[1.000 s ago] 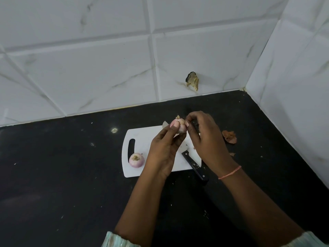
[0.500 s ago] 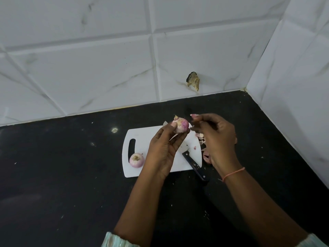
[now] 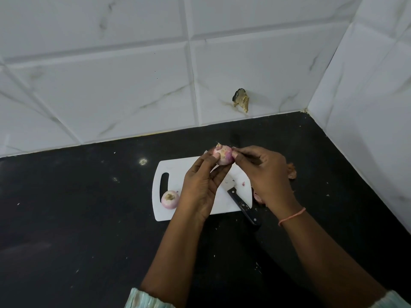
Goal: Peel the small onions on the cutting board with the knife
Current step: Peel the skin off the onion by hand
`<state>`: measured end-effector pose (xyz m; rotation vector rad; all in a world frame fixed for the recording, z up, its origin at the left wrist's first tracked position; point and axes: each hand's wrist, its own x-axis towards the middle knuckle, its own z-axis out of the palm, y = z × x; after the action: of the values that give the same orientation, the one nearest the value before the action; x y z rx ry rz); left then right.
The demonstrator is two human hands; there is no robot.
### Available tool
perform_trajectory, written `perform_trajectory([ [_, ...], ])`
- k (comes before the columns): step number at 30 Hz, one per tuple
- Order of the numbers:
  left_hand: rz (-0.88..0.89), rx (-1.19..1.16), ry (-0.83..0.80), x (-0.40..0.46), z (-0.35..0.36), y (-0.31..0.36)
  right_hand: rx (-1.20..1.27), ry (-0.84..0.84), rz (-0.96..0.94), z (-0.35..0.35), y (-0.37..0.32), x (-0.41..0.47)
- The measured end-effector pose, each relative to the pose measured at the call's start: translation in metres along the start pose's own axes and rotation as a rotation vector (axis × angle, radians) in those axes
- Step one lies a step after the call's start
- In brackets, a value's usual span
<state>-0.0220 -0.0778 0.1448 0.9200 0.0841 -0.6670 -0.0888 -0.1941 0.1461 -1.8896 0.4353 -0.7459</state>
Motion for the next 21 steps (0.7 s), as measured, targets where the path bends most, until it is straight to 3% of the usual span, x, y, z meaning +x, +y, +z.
perform_trajectory([
  [4,-0.007,-0.012,0.012,-0.001,0.001,0.000,0.019,-0.047,-0.067,0.001,-0.001,-0.002],
  [12,-0.041,-0.042,0.035,-0.003,0.002,0.006,-0.217,0.032,-0.343,0.000,-0.002,-0.005],
  [21,-0.131,-0.135,0.026,-0.011,0.007,0.005,-0.069,0.135,-0.231,0.004,-0.003,-0.004],
])
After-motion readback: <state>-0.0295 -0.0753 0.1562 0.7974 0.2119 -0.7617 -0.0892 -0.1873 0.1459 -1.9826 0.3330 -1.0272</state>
